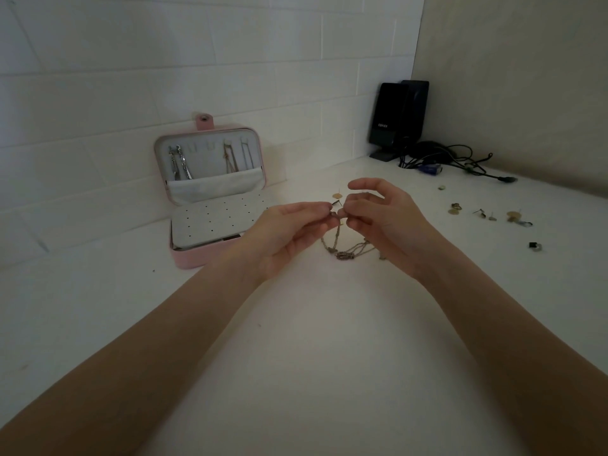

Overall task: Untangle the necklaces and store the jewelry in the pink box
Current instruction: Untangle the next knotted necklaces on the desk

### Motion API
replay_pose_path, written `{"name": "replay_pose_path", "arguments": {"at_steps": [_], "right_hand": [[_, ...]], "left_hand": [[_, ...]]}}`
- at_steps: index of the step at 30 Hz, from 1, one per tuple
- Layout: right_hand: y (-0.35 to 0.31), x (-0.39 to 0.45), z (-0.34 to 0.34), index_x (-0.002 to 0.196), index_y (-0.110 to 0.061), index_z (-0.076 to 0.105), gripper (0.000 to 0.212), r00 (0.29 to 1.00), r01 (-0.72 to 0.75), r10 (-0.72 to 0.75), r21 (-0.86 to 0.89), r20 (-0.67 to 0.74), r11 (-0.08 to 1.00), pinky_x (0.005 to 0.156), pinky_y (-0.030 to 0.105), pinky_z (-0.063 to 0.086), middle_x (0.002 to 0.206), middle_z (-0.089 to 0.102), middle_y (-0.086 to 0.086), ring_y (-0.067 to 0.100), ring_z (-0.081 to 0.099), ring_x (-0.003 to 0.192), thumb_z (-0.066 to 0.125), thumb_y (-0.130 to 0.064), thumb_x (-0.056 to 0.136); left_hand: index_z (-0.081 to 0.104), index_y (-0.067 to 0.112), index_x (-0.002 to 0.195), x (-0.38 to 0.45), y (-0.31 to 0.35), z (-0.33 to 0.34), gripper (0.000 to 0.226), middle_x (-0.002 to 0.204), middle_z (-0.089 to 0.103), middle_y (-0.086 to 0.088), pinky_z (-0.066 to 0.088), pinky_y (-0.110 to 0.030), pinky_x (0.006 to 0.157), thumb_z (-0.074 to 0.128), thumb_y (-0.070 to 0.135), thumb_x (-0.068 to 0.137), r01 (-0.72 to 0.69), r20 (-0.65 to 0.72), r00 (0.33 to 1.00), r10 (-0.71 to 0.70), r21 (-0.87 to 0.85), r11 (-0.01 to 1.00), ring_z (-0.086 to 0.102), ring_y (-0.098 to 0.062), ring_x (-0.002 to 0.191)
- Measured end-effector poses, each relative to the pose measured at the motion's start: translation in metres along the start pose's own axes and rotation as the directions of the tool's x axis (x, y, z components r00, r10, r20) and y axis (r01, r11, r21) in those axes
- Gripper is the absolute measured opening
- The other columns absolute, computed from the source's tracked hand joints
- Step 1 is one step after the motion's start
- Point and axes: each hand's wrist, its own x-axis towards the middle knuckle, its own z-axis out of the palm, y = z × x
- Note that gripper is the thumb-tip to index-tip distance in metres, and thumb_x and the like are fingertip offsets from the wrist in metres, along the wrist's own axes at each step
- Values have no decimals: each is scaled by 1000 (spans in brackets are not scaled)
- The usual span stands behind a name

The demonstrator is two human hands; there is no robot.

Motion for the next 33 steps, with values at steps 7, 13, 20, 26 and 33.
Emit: {"name": "replay_pose_path", "arguments": {"at_steps": [7, 13, 20, 26, 33], "right_hand": [[-1, -1, 0, 103, -7, 53, 26, 1000, 20, -20, 40, 4, 999, 63, 21, 48, 72, 60, 3, 13, 61, 64, 56, 11, 84], [0, 0, 0, 101, -8, 54, 23, 1000, 24, -25, 48, 8, 999, 66, 23, 47, 71, 61, 2, 13, 59, 64, 55, 9, 85], [1, 1, -1, 101, -5, 54, 21, 998, 45, -46, -15, -37, 999, 62, 19, 48, 72, 59, 4, 9, 60, 60, 55, 9, 85], [3, 2, -2, 99, -6, 55, 21, 996, 72, -77, -100, -43, 992, 58, 19, 46, 76, 55, 6, 10, 55, 60, 54, 10, 86], [3, 1, 5, 99, -5, 57, 19, 979, 199, -199, -305, 32, 931, 59, 23, 42, 76, 55, 2, 14, 50, 61, 52, 8, 87]], "left_hand": [[65, 8, 86, 1, -2, 1, 9, 77, 70, -7, 55, -15, 66, 64, -1, 83, -184, -87, 975, 203, 185, 965, 69, -11, 70], [63, 8, 86, 3, -1, -4, 11, 76, 69, -6, 53, -14, 66, 65, -2, 82, -224, -138, 959, 246, 160, 961, 69, -10, 71], [57, 10, 86, 3, 0, 0, 12, 88, 63, -11, 43, -7, 48, 58, -1, 88, -266, -202, 937, 283, 110, 958, 67, -7, 63], [55, 5, 85, 6, -3, 2, 12, 85, 56, -12, 56, -19, 67, 52, -5, 90, -262, -155, 950, 271, 78, 962, 66, -14, 70], [53, 5, 88, 7, -1, -1, 11, 65, 63, -7, 57, -19, 67, 52, -6, 90, -117, -121, 987, 105, -93, 989, 64, -13, 59]]}}
